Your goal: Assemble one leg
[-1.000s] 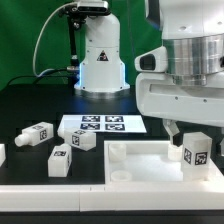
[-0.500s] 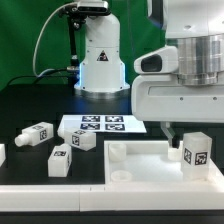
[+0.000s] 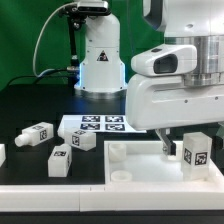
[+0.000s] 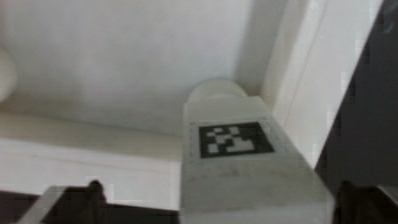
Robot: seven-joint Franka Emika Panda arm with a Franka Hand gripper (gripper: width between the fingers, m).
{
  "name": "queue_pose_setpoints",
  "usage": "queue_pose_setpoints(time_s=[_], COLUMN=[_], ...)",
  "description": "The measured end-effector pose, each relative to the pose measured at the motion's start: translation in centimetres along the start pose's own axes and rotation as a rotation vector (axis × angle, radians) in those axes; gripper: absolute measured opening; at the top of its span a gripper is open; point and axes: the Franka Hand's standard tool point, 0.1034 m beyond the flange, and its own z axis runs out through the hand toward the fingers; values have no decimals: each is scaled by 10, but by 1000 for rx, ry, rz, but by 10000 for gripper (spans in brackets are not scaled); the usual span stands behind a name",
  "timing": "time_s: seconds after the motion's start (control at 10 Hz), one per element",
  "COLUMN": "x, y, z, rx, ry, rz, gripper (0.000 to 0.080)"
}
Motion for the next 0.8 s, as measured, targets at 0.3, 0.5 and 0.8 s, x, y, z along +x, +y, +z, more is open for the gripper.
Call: queue_pose_setpoints(time_s=[0.3, 0.5, 0.8], x=[0, 0, -2], y=[-1, -1, -2], z=[0, 0, 1], rx=[2, 3, -2], ry=[0, -1, -4], rz=[155, 288, 695], gripper=[310, 285, 285])
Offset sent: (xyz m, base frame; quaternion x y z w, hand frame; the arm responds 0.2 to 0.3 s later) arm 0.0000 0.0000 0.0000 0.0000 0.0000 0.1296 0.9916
